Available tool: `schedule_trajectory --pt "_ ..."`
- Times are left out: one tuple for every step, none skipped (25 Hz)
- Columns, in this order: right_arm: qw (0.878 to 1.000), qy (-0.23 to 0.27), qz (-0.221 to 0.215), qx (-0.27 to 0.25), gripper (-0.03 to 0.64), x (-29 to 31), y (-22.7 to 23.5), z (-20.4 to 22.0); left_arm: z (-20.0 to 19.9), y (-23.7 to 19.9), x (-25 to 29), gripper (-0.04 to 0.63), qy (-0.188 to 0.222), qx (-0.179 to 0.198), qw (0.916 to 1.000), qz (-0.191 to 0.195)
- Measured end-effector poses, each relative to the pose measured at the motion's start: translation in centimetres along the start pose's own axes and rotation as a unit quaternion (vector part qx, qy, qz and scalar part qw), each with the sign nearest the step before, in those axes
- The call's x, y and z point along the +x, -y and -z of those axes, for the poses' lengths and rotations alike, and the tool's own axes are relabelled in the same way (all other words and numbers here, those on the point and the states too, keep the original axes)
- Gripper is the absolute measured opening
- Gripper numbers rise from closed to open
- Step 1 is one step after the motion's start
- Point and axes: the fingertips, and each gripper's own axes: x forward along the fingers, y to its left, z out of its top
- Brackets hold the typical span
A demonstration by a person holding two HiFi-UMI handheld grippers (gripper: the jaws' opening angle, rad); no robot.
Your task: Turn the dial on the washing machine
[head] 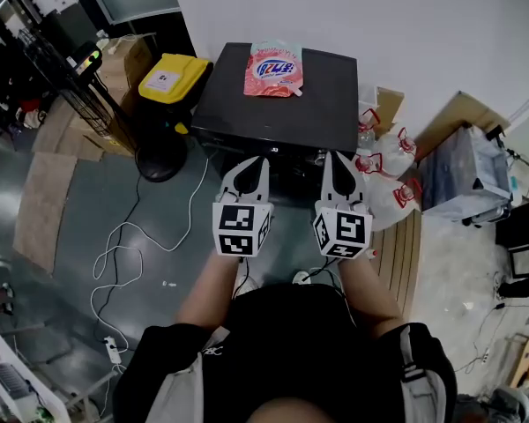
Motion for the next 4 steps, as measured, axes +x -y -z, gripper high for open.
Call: schedule_trajectory --pt "1.000 -0.001 0.000 -0.001 0.002 0.00 -0.06 0.02 0.04 0.01 -0.01 0.009 -0.001 0.000 1.0000 0.001" --pt "1.000 -0.002 -0.001 -0.001 0.002 0.02 -0.11 0.04 0.05 0.00 -0.02 0.009 -0.002 -0.001 1.0000 0.002" --pt "1.000 -0.003 -0.001 -0.002 0.002 0.04 -0.14 0.07 0.04 0.00 -0.01 0.009 -0.003 -0.001 1.0000 0.002" --pt "1.000 -0.004 -0.001 -0.003 0.002 0.07 -0.15 0.09 0.03 0.00 -0.01 0.009 -0.004 -0.001 1.0000 0.003"
